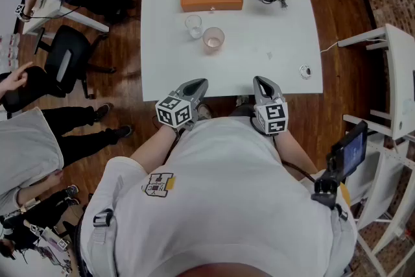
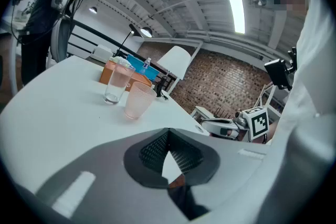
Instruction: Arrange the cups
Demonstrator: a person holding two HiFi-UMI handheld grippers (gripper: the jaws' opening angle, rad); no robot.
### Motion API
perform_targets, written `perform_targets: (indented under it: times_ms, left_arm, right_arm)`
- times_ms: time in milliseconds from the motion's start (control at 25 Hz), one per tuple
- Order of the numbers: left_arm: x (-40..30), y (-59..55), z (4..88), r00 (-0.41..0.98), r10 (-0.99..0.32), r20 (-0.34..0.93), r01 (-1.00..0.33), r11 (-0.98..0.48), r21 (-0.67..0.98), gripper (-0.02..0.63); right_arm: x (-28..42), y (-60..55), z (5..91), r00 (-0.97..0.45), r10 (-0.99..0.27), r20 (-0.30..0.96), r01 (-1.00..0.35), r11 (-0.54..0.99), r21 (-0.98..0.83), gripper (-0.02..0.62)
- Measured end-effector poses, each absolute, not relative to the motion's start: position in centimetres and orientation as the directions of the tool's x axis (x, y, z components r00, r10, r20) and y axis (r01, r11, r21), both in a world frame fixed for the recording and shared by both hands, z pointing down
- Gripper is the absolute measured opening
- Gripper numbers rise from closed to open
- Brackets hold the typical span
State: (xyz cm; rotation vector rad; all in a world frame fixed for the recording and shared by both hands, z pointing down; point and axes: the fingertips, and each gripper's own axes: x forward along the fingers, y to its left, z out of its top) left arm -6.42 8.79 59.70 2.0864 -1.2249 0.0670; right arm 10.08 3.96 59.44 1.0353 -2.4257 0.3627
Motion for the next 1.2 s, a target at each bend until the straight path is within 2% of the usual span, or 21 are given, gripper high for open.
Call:
perform_targets:
  times_ms: [280, 520, 720, 920, 1040, 1200]
  left_arm:
    - [-3.9, 4.6, 59.8, 0.461, -0.791, 0.402, -0.826, -0.218, 0.519, 0.0]
    - [-5.3, 3.7, 59.4, 0.331, -0.842, 0.427, -0.87, -0.096, 0.484, 0.0]
    - [-8.0, 3.3, 59.0, 0.269, -0.857, 0.44, -0.9, -0.06, 0.432, 0.0]
    - [-12.8, 0.6, 57.8, 0.231, -0.874, 0.428, -0.939, -0.085, 0.334, 0.0]
    - [-15.0, -1.6, 56.3, 0.254, -0.877, 0.407, -0.957, -0.167, 0.237, 0.002]
    - [-15.9, -4.9, 55.2, 0.342, -0.846, 0.409, -0.938, -0.333, 0.095, 0.112]
  right_arm:
    - [14.0, -1.3, 59.6, -0.643, -0.557, 0.526, -0.685, 0.725, -0.07, 0.0]
    - [13.7, -3.9, 59.9, -0.705, -0.479, 0.523, -0.606, 0.79, -0.094, 0.0]
    - [13.0, -4.3, 60.0, -0.722, -0.451, 0.525, -0.58, 0.808, -0.104, 0.0]
    - [11.7, -4.7, 59.5, -0.712, -0.465, 0.526, -0.593, 0.8, -0.094, 0.0]
    - [11.1, -4.6, 59.0, -0.701, -0.48, 0.526, -0.606, 0.791, -0.085, 0.0]
    - [10.7, -4.4, 58.9, -0.675, -0.51, 0.534, -0.64, 0.764, -0.08, 0.0]
